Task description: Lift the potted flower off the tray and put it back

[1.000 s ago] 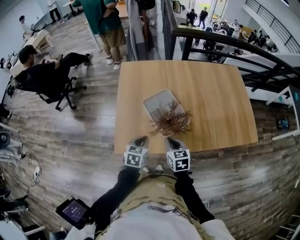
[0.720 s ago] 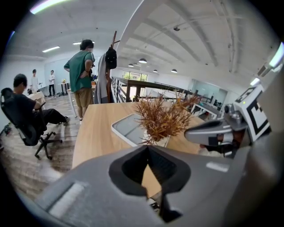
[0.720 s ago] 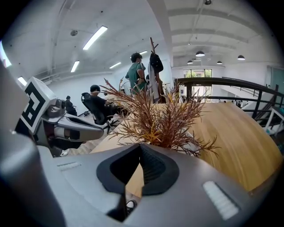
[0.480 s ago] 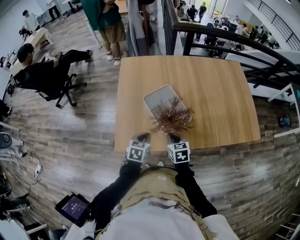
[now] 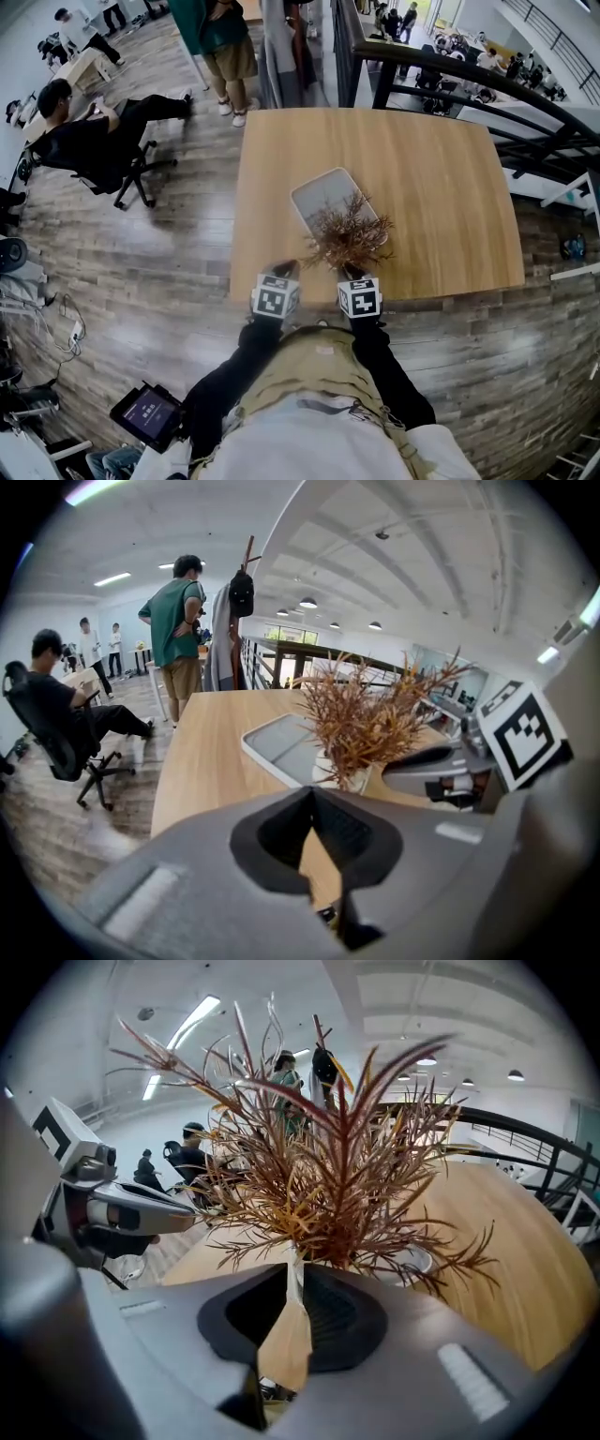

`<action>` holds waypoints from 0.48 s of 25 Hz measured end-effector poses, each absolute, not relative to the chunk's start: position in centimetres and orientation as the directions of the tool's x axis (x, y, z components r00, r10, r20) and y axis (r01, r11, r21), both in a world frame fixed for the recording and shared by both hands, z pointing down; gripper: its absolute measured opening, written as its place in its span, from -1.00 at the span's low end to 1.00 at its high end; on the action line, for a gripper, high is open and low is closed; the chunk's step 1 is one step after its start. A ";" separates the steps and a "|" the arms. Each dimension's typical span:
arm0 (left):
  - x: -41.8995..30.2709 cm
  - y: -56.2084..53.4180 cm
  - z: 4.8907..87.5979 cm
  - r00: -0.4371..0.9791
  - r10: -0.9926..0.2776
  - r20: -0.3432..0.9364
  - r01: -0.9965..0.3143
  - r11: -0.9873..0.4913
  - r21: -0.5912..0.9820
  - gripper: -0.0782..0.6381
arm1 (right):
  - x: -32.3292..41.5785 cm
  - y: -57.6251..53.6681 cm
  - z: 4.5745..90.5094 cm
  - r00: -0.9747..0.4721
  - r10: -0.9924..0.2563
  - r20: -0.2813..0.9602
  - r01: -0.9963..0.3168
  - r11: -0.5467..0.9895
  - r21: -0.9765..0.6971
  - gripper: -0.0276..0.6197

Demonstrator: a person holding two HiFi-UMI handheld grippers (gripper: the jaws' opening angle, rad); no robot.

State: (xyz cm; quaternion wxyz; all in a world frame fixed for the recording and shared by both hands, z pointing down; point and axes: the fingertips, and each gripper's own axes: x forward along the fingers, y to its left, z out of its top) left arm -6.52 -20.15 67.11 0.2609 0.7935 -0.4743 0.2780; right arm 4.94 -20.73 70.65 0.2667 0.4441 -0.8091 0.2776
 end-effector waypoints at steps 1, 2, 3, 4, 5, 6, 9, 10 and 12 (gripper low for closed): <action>-6.6 -20.3 67.1 0.391 -0.610 0.689 -0.899 -0.412 0.146 -0.77 | 5.0 -20.8 70.7 -0.463 -0.565 0.683 -0.866 0.452 -0.213 -0.70; -6.6 -20.4 67.0 0.389 -0.611 0.689 -0.901 -0.410 0.146 -0.78 | 5.0 -20.9 70.8 -0.462 -0.558 0.689 -0.865 0.453 -0.214 -0.65; -6.7 -20.5 67.0 0.390 -0.612 0.688 -0.901 -0.407 0.149 -0.77 | 4.9 -21.0 70.9 -0.462 -0.552 0.694 -0.865 0.453 -0.216 -0.59; -6.9 -20.7 67.0 0.391 -0.612 0.687 -0.902 -0.405 0.153 -0.77 | 4.7 -21.2 71.3 -0.461 -0.547 0.699 -0.866 0.451 -0.218 -0.53; -7.1 -21.0 67.1 0.391 -0.613 0.686 -0.902 -0.403 0.155 -0.78 | 4.5 -21.6 71.7 -0.459 -0.542 0.704 -0.867 0.447 -0.221 -0.48; -7.4 -21.4 67.2 0.391 -0.614 0.686 -0.903 -0.401 0.155 -0.78 | 4.3 -21.9 72.2 -0.456 -0.536 0.710 -0.869 0.440 -0.225 -0.42; -7.7 -22.1 67.6 0.388 -0.617 0.685 -0.905 -0.397 0.155 -0.78 | 4.5 -22.7 73.6 -0.443 -0.520 0.731 -0.879 0.413 -0.239 -0.18; -7.6 -22.1 67.5 0.386 -0.617 0.685 -0.905 -0.397 0.153 -0.77 | 4.7 -22.7 74.0 -0.436 -0.517 0.737 -0.883 0.404 -0.239 -0.10; -7.5 -21.7 67.5 0.380 -0.619 0.687 -0.906 -0.399 0.142 -0.77 | 5.3 -22.6 74.6 -0.423 -0.520 0.742 -0.891 0.389 -0.235 0.05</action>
